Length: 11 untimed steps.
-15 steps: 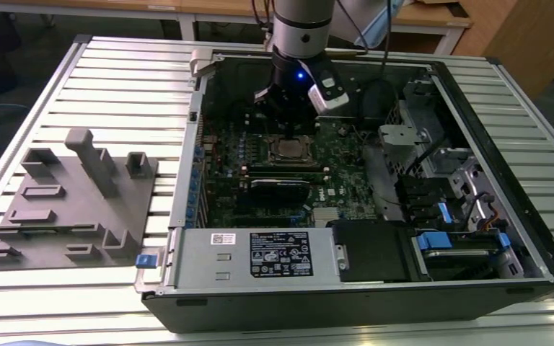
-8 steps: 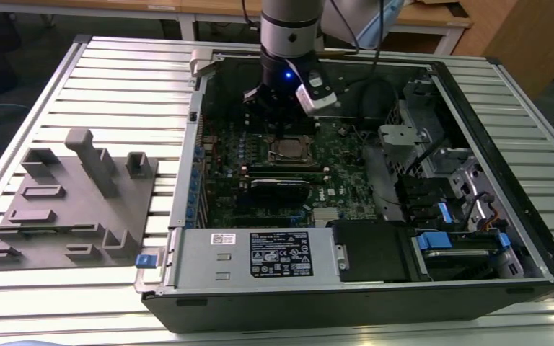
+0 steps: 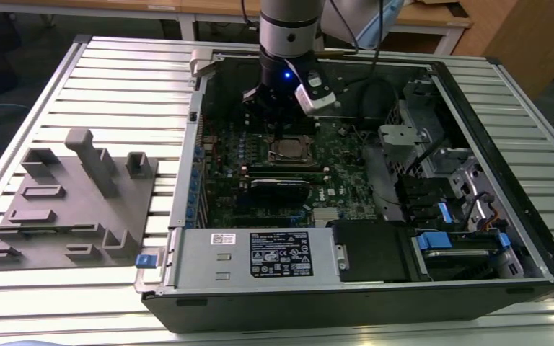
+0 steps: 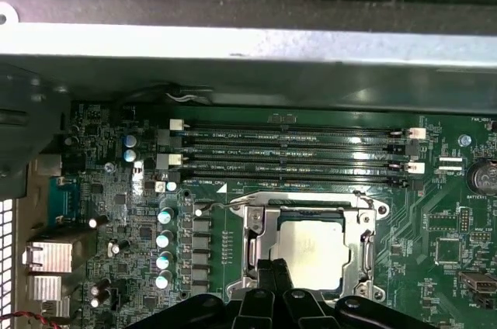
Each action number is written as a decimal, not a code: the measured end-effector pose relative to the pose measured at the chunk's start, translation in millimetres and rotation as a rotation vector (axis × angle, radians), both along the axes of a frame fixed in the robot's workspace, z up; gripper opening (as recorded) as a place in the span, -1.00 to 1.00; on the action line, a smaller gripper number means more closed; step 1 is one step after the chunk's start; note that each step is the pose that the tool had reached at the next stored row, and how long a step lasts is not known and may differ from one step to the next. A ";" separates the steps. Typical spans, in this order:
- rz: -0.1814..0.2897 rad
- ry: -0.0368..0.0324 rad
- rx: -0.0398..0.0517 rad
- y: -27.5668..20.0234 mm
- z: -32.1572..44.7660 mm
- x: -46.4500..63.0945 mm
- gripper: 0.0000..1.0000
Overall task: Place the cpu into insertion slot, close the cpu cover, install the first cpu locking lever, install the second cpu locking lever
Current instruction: 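Install the first cpu locking lever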
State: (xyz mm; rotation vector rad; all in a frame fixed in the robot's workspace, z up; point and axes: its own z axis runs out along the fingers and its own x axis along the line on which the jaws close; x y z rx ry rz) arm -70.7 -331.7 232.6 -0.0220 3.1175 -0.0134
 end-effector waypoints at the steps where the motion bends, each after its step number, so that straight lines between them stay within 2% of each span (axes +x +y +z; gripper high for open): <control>1: 0.000 0.0000 0.0000 0.0 0.0 0.0 -0.79; 4: 0.000 0.0000 0.0000 -0.1 -0.1 -2.9 -0.79; 11: 0.000 0.0000 0.0000 0.0 -0.6 -20.5 -0.79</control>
